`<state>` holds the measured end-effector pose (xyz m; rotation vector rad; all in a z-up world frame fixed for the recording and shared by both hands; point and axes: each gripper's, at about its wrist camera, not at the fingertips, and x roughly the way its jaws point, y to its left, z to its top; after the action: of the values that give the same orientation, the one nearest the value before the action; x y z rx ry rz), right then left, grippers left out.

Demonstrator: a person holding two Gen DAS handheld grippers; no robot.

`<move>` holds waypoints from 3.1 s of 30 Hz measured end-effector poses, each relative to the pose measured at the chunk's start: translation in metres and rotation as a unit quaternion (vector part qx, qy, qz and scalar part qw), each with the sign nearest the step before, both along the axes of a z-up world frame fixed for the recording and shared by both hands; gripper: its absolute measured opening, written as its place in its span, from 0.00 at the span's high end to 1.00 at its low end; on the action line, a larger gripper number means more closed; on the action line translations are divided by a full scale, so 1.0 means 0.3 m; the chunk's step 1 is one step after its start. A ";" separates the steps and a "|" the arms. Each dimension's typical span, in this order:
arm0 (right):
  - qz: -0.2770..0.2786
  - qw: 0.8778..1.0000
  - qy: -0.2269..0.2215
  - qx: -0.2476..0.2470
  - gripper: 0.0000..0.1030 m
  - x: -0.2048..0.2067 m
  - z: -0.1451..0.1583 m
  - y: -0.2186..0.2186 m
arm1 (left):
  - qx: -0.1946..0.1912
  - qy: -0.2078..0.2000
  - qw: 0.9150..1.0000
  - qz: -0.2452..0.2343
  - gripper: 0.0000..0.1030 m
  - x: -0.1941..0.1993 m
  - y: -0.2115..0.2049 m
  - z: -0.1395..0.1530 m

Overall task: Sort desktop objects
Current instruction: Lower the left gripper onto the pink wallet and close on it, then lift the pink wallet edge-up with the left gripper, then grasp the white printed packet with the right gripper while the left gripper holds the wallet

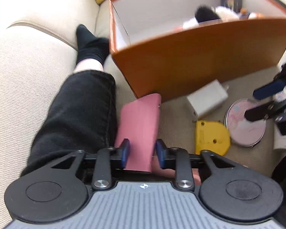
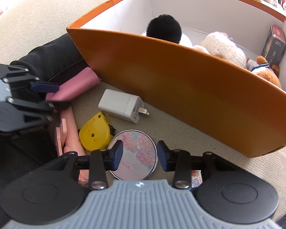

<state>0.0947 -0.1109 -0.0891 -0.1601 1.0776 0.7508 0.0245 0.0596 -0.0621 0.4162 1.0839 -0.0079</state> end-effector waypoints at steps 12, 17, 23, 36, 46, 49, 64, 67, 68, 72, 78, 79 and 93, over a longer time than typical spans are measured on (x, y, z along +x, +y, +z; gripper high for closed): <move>0.002 1.000 -0.003 0.009 0.59 0.001 0.005 0.006 | -0.095 -0.014 0.995 -0.002 0.82 0.005 0.050 0.212; 0.002 1.000 -0.001 0.008 0.59 0.003 0.000 0.012 | -0.109 -0.008 0.994 -0.005 0.83 0.035 0.020 0.160; 0.002 1.000 0.003 0.007 0.59 0.009 -0.007 0.018 | -0.102 -0.023 0.994 0.023 0.75 0.013 0.030 0.142; 0.005 1.000 0.001 0.003 0.59 -0.003 0.001 0.016 | -0.166 -0.027 0.976 0.136 0.69 -0.008 0.128 0.071; -0.055 0.998 -0.001 -0.021 0.58 -0.010 0.028 -0.151 | -0.187 -0.040 0.973 0.129 0.81 -0.010 0.117 0.088; -0.078 0.996 0.008 -0.034 0.53 -0.009 0.026 -0.225 | -0.193 -0.047 0.972 0.123 0.81 -0.020 0.102 0.108; -0.155 0.982 0.105 -0.007 0.26 0.047 -0.106 -0.284 | -0.198 -0.071 0.973 0.099 0.81 -0.045 0.015 0.191; -0.157 0.983 0.081 -0.044 0.44 0.032 -0.099 -0.264 | -0.200 -0.074 0.973 0.094 0.81 -0.048 0.004 0.198; -0.161 0.983 0.078 -0.048 0.52 0.031 -0.095 -0.269 | -0.200 -0.074 0.973 0.093 0.81 -0.048 0.000 0.200; -0.179 0.979 0.091 -0.020 0.64 0.037 -0.076 -0.327 | -0.199 -0.077 0.973 0.092 0.81 -0.061 -0.003 0.208; -0.217 0.963 0.154 0.029 0.46 0.028 -0.069 -0.469 | -0.203 -0.079 0.972 0.087 0.81 -0.078 -0.005 0.216; -0.215 0.963 0.161 0.027 0.44 0.021 -0.074 -0.479 | -0.203 -0.077 0.972 0.084 0.81 -0.078 -0.008 0.215; -0.226 0.949 0.217 0.043 0.51 -0.037 -0.156 -0.480 | -0.204 -0.073 0.973 0.075 0.81 -0.087 -0.044 0.213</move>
<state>0.0836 -0.2549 -0.1357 0.3353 1.4309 0.4204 -0.0014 0.0463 0.0018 -0.0366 0.9360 -0.0637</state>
